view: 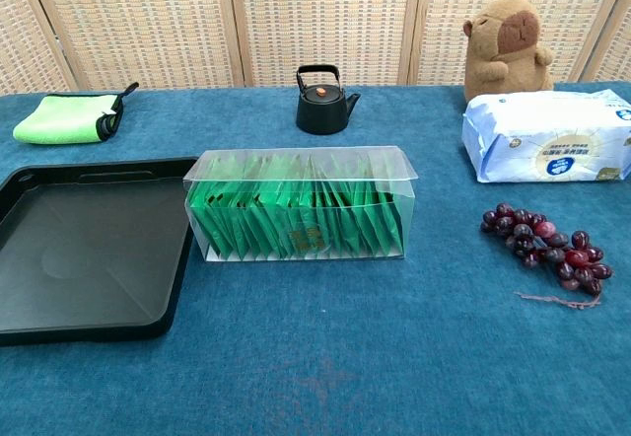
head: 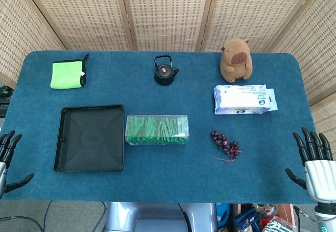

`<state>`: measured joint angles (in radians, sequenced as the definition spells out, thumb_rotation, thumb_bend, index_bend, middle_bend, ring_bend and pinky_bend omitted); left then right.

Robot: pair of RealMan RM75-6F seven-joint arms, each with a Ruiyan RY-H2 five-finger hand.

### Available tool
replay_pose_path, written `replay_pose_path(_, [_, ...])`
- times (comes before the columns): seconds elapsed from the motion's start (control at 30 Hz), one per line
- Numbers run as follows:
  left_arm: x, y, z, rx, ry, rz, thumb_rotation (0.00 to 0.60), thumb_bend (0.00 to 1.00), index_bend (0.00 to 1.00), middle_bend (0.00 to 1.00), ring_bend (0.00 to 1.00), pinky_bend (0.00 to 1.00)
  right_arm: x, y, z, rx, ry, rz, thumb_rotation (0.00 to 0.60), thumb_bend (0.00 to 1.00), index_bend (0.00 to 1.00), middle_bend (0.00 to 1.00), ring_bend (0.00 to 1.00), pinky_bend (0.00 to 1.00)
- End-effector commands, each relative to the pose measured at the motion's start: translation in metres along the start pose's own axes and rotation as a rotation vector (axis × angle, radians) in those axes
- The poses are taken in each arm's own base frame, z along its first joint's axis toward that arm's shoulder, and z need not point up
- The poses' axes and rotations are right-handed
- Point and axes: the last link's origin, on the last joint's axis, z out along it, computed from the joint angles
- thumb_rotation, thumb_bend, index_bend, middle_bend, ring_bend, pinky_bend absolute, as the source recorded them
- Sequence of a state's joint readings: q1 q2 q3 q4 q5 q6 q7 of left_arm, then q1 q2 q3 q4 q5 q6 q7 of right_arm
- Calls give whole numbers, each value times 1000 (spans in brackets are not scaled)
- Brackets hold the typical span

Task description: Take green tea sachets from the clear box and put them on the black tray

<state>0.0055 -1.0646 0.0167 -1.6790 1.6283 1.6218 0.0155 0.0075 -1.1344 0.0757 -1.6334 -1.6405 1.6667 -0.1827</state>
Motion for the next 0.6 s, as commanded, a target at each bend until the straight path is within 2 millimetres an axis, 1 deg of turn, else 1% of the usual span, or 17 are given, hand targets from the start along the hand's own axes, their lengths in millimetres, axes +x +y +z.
replay_pose_path(0.03, [-1,0,0,-1,-5,2,600,93,0,0,0,0,0,0,0,-2,1,0,600,0,0,0,0,0])
replay_pose_path(0.23, [-7,6,6,-36,-10,6,600,92,0,0,0,0,0,-1,0,-5,0,9,600,0,0,0,0,0])
replay_pose_path(0.33, [-12,18,20,-81,-10,-15,600,92,0,0,0,0,2,1,1,-8,3,9,600,0,0,0,0,0])
replay_pose_path(0.37, [-13,23,27,-97,-4,-25,600,92,0,0,0,0,2,2,1,-12,1,11,600,0,0,0,0,0])
replay_pose_path(0.5, [-18,54,71,-187,-42,-57,600,92,0,0,0,0,2,6,6,-30,-6,20,600,0,0,0,0,0])
replay_pose_path(0.57, [-21,73,92,-245,-103,-77,600,92,0,0,0,0,1,7,8,-33,-13,21,600,0,0,0,0,0])
replay_pose_path(0.6, [-22,86,107,-276,-139,-97,600,93,0,0,0,0,0,7,8,-35,-20,23,600,0,0,0,0,0])
